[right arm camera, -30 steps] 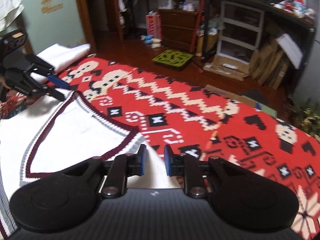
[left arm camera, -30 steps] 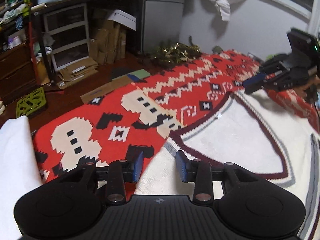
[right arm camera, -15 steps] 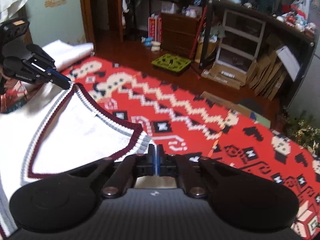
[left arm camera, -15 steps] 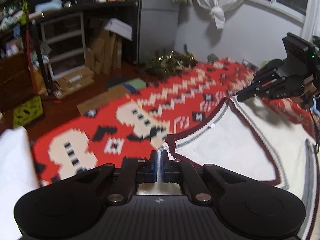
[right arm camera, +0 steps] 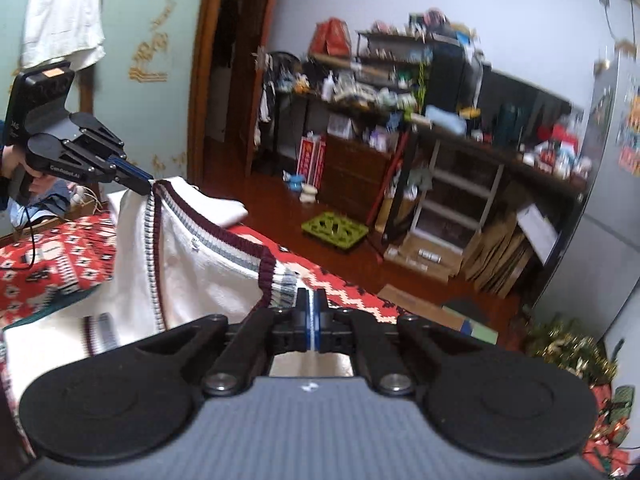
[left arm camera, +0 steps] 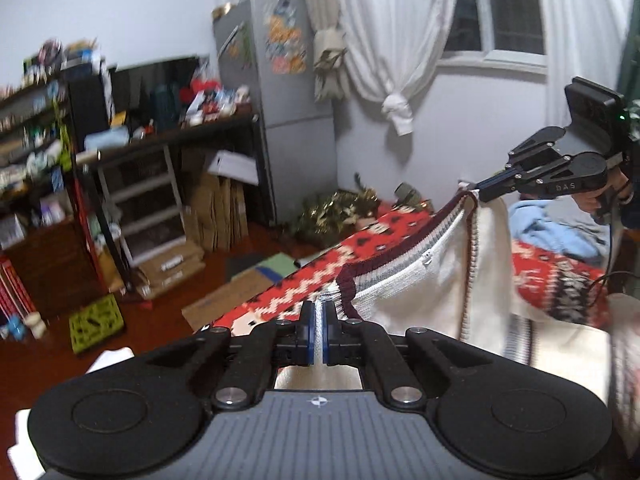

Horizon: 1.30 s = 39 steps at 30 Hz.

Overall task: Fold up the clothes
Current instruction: 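Flip the lifted vest over and lay it onto the green cutting mat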

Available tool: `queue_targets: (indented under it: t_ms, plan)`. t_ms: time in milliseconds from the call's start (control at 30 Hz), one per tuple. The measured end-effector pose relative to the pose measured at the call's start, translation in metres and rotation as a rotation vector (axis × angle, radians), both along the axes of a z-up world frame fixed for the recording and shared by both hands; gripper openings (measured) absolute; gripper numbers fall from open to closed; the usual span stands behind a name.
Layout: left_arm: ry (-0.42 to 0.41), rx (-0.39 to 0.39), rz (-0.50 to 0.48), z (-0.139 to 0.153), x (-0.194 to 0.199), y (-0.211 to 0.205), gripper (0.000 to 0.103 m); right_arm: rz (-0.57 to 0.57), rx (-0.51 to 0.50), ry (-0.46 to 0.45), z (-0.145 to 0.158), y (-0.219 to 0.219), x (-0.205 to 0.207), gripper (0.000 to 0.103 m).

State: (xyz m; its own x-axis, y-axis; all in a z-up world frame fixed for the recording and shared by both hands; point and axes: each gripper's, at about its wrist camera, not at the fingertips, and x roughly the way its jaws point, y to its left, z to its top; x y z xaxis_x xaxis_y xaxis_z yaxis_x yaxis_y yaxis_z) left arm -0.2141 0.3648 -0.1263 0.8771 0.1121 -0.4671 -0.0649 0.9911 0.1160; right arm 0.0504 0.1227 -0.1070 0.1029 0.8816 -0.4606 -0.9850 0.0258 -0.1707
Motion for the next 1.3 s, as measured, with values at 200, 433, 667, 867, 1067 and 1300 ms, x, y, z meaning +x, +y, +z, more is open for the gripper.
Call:
queue_targets:
  t_ms: [200, 433, 667, 867, 1067, 1300]
  plan:
    - [0.008, 0.033, -0.061, 0.005, -0.065, -0.064, 0.003, 0.039, -0.012, -0.055, 0.006, -0.082, -0.068, 0.001]
    - [0.224, -0.016, -0.144, -0.047, -0.111, -0.125, 0.008, 0.077, -0.185, 0.009, -0.045, -0.155, -0.122, 0.002]
    - [0.388, -0.161, -0.042, -0.100, -0.132, -0.126, 0.010, 0.012, -0.292, 0.167, -0.089, -0.194, -0.124, 0.003]
    - [0.251, -0.383, 0.208, -0.097, -0.138, -0.070, 0.038, -0.240, -0.168, 0.432, -0.083, -0.204, -0.066, 0.020]
    - [0.159, -0.548, 0.428, -0.105, -0.120, -0.014, 0.038, -0.433, -0.105, 0.589, -0.099, -0.173, -0.002, 0.022]
    - [0.143, -0.695, 0.550, -0.140, -0.097, 0.023, 0.038, -0.535, -0.079, 0.703, -0.142, -0.127, 0.038, 0.026]
